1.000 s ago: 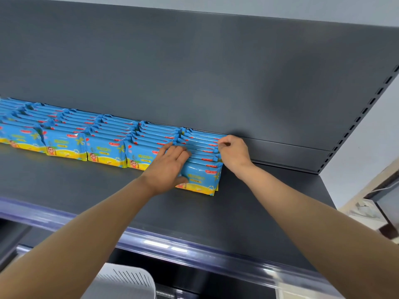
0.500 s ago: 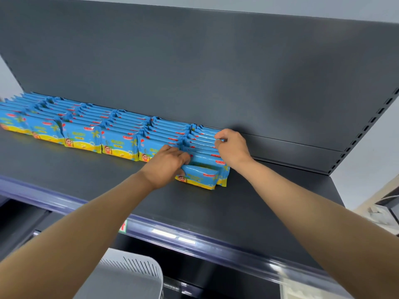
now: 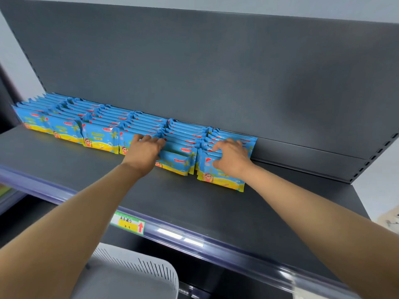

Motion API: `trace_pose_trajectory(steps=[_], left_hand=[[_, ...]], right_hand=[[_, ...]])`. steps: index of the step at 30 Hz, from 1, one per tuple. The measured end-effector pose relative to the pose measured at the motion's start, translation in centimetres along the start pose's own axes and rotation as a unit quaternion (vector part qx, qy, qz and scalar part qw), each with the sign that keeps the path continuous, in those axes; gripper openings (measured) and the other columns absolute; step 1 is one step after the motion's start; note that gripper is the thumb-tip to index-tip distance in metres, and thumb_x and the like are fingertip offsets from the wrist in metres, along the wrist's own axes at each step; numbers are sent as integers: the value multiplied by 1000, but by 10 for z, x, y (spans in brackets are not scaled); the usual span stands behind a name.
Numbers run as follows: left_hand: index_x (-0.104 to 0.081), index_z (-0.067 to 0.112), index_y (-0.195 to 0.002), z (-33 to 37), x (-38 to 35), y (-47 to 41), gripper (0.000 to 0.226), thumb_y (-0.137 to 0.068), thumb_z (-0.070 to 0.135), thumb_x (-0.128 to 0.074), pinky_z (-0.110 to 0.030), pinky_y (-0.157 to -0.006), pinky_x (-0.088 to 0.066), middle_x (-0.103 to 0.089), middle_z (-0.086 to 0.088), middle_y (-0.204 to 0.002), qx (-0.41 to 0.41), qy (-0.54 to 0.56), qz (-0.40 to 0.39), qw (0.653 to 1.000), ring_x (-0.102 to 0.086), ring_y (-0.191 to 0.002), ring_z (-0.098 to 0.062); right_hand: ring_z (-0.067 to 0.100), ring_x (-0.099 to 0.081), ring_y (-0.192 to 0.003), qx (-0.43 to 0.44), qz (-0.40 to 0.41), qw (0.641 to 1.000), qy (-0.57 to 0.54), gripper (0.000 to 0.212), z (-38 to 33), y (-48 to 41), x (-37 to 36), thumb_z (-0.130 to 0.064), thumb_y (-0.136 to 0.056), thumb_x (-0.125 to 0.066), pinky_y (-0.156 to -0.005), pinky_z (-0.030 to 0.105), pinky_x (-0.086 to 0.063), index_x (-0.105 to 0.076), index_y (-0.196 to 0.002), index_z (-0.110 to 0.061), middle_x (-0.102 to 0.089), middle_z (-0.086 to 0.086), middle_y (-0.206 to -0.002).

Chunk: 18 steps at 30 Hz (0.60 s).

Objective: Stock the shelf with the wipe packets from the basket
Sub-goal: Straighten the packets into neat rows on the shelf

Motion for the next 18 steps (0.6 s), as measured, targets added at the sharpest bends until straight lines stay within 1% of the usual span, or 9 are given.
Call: trace_pose_trajectory(steps=[2, 5, 8, 10, 13, 18], left_hand=[[-49, 15, -121, 4, -7, -4, 37, -88, 29, -57, -37, -99, -24, -53, -4, -120, 6, -2, 1, 1000, -44, -114, -26], [-47, 13, -125, 11, -11, -8, 45, -88, 37, -57, -39, -97, -26, -44, -8, -124, 7, 12, 30, 999, -37, -116, -28], [-45, 11, -125, 11, -11, -12, 49, -86, 36, -59, -38, -92, -30, -44, -10, -122, 20, 32, 49, 998, -38, -112, -29], [-44, 11, -125, 13, -13, -12, 50, -85, 36, -61, -38, -90, -32, -44, -9, -121, 11, 46, 44, 998, -38, -111, -28], [-44, 11, -122, 16, -15, -11, 52, -82, 37, -65, -36, -89, -35, -44, -9, -118, 4, 74, 40, 996, -38, -109, -27], [-43, 8, -124, 20, -15, -8, 54, -82, 34, -66, -36, -90, -37, -43, -11, -121, 15, 97, 51, 994, -37, -112, -28]], right_hand=[[27, -34, -119, 7, -11, 997, 70, 43, 0, 2, -4, -23, -82, -63, -94, 39, -34, -50, -123, -19, -43, 6, -126], [27, -35, -111, 12, 19, 992, 128, 34, 2, 4, -5, -12, -82, -58, -90, 37, -33, -49, -115, -14, -43, 7, -118], [26, -36, -109, 17, 35, 991, 131, 33, -1, 3, -6, -6, -81, -56, -88, 36, -33, -50, -113, -12, -45, 7, -115], [26, -36, -109, 22, 40, 990, 130, 34, -7, 0, -8, -5, -81, -56, -87, 35, -32, -50, -114, -12, -45, 7, -114], [26, -37, -109, 21, 51, 990, 130, 36, -11, -1, -10, -6, -81, -56, -87, 35, -33, -50, -115, -11, -45, 7, -115], [27, -40, -107, 16, 88, 984, 156, 37, -10, 2, -8, -9, -82, -58, -86, 35, -35, -46, -116, -7, -47, 9, -114]])
Point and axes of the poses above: each hand's wrist, its own y-axis away from the middle knuckle, its own x-axis out of the back of the hand, z = x × y, the point moved 7 cm from there along -y, towards the middle knuckle
